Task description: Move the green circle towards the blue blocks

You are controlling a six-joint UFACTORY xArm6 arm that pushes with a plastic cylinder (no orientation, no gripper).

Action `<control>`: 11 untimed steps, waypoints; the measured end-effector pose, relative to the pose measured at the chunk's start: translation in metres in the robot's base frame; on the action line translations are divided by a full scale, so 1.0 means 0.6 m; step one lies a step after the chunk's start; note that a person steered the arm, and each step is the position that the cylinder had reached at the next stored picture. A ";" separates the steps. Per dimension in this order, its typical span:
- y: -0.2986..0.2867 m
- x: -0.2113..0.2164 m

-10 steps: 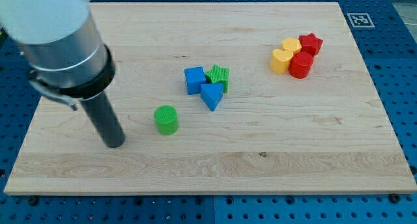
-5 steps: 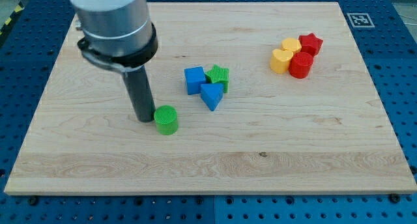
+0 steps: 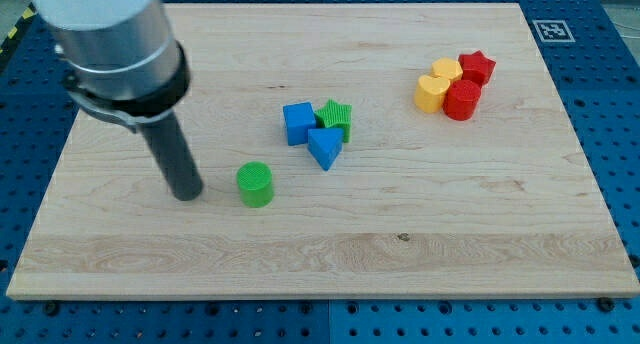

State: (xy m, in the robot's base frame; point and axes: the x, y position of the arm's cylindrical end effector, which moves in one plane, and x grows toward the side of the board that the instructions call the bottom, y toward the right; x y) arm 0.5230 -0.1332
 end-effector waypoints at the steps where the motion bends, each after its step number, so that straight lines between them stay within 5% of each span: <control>1: 0.041 0.011; 8: 0.072 0.065; 11: 0.076 -0.105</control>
